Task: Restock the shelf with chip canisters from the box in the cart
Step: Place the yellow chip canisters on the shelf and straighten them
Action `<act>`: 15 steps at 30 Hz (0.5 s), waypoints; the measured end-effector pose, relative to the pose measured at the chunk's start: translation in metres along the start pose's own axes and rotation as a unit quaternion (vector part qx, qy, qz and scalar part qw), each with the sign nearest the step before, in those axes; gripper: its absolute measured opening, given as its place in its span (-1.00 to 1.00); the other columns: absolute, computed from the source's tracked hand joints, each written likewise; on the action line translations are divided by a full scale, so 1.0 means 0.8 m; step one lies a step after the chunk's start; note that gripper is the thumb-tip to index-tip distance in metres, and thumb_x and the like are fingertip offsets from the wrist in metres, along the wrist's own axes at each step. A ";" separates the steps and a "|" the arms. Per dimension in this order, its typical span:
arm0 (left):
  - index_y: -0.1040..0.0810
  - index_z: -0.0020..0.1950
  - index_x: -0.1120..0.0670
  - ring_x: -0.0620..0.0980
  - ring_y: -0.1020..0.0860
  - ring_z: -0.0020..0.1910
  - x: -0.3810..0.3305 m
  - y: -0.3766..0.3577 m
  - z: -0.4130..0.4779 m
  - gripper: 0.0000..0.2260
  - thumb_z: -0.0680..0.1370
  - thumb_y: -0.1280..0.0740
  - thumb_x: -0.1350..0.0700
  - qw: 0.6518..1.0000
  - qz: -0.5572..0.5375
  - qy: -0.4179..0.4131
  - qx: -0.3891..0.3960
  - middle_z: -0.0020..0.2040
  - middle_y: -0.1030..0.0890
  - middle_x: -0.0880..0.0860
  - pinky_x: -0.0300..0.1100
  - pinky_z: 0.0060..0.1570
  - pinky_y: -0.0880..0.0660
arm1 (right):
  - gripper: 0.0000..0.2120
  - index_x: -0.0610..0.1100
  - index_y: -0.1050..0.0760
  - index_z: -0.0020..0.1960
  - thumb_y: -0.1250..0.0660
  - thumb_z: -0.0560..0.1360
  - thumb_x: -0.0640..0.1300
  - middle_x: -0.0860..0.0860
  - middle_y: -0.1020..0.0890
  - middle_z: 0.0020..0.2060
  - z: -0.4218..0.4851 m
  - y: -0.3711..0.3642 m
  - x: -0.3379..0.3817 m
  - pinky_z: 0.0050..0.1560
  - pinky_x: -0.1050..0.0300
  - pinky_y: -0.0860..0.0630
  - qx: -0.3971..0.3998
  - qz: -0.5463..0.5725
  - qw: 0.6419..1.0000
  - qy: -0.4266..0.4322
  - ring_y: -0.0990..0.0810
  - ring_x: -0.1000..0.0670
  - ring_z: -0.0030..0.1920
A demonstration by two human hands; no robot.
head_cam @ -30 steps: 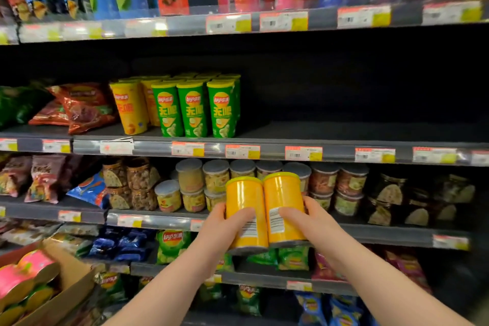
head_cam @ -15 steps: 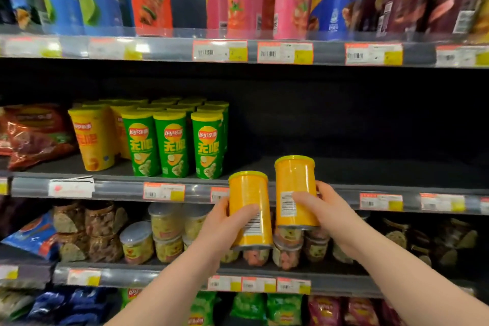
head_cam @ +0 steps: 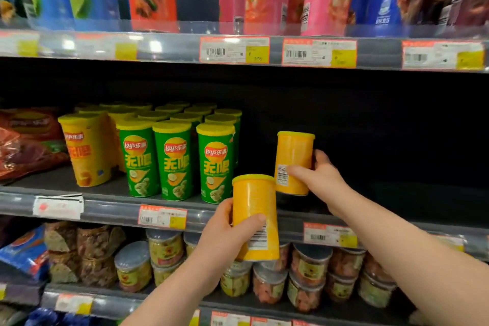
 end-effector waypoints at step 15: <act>-0.41 0.16 -0.15 -0.09 -0.64 -0.08 -0.012 -0.016 0.018 -0.50 0.26 -0.47 -0.09 0.992 -0.027 0.009 -0.119 0.03 -0.63 -0.04 -0.19 -0.17 -0.55 | -0.04 -0.11 -0.12 0.47 -0.59 0.25 0.02 -0.15 -0.34 0.35 0.151 -0.054 -0.029 0.24 -0.06 -0.45 0.066 -0.126 0.990 0.005 -0.40 -0.18 0.31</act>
Point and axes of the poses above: each hand's wrist, its own z-axis towards the middle knuckle, its own y-axis out of the back of the hand, x = y × z, the point moved 6 cm from there along z, towards the middle knuckle
